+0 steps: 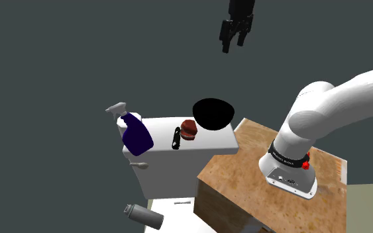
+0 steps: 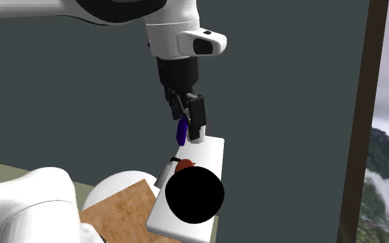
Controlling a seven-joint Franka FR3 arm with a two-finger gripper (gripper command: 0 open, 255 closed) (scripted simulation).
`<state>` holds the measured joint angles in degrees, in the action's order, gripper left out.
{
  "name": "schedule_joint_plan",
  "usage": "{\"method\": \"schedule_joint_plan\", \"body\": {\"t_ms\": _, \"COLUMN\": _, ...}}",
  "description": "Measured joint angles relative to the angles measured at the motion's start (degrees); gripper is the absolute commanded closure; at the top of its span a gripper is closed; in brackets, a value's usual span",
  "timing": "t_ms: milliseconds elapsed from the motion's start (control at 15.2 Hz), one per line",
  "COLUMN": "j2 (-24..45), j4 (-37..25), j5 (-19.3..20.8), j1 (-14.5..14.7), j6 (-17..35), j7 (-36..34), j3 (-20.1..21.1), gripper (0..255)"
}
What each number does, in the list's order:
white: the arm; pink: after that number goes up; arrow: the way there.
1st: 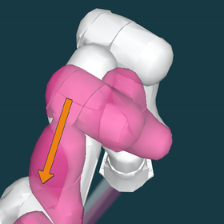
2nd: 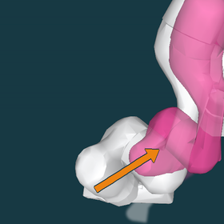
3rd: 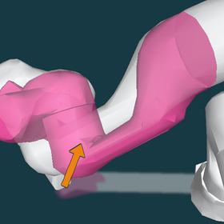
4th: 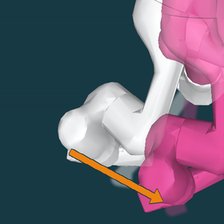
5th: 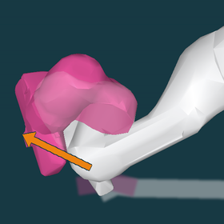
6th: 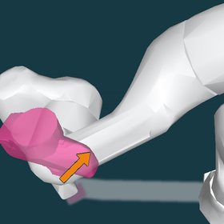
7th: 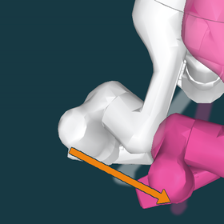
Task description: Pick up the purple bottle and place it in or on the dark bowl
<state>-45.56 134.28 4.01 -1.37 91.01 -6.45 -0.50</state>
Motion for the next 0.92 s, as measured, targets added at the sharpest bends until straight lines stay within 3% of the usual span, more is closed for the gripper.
{"method": "schedule_joint_plan", "body": {"t_ms": 198, "j2": 0.9, "j4": 0.9, "j5": -0.6, "j1": 0.9, "j6": 2.5, "j7": 1.1, "j3": -0.2, "gripper": 0}}
{"method": "schedule_joint_plan", "body": {"t_ms": 924, "j2": 12.6, "j4": 6.3, "j5": -6.5, "j1": 9.5, "j6": 26.3, "j7": 12.8, "j3": -1.8, "gripper": 0}}
